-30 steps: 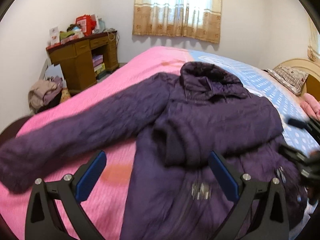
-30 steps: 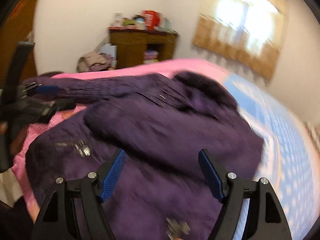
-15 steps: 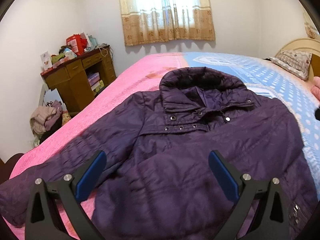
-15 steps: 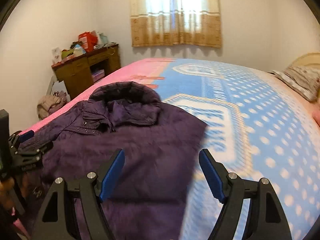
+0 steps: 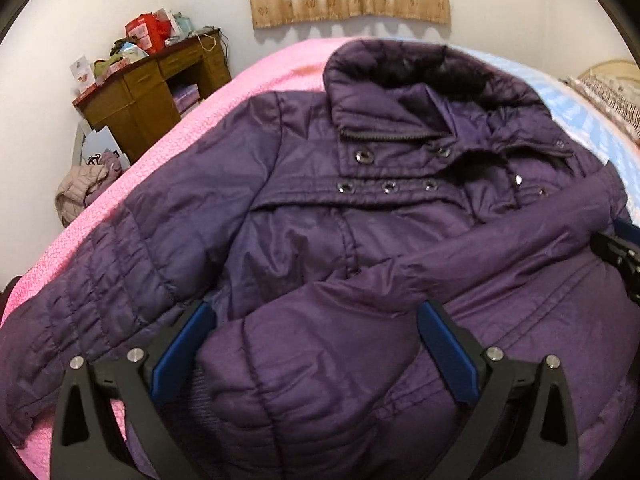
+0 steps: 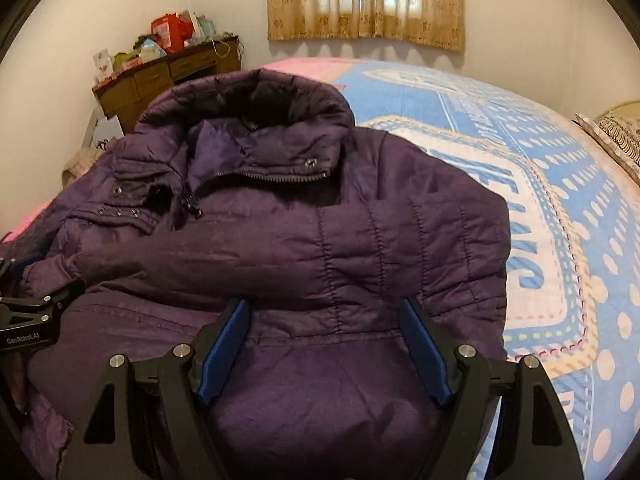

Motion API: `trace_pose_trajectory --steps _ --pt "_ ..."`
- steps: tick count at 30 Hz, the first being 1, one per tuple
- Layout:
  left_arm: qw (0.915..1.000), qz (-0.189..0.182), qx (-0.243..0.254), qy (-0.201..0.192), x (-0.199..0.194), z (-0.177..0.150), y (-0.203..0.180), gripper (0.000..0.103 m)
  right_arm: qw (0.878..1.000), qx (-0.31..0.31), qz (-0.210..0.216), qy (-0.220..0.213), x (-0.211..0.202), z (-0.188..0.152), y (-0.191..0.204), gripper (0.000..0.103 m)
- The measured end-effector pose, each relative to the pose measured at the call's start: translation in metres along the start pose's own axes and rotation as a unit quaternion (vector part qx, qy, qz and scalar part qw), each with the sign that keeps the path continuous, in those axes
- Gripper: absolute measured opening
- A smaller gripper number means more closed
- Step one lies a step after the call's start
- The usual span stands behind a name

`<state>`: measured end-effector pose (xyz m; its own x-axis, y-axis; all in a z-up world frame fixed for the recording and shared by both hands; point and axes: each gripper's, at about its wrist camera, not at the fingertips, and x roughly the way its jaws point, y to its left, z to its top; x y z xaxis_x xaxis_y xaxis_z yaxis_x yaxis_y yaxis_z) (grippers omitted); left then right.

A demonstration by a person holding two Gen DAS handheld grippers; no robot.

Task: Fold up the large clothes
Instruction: 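Release the sleeve with the right gripper and smooth it flat on the body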

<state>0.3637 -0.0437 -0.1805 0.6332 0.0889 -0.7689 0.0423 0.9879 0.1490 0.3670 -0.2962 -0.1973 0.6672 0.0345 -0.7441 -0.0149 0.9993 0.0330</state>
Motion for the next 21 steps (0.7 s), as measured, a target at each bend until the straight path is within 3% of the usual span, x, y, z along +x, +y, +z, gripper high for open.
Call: trace_pose_trajectory --steps 6,21 --pt "0.9993 0.031 0.021 0.001 0.000 -0.002 -0.014 0.103 1.000 -0.014 -0.014 0.014 0.010 0.000 0.005 0.080" --pt "0.9992 0.034 0.018 -0.002 0.001 -0.001 -0.015 0.103 0.999 -0.029 -0.032 0.017 0.015 -0.002 0.011 0.081"
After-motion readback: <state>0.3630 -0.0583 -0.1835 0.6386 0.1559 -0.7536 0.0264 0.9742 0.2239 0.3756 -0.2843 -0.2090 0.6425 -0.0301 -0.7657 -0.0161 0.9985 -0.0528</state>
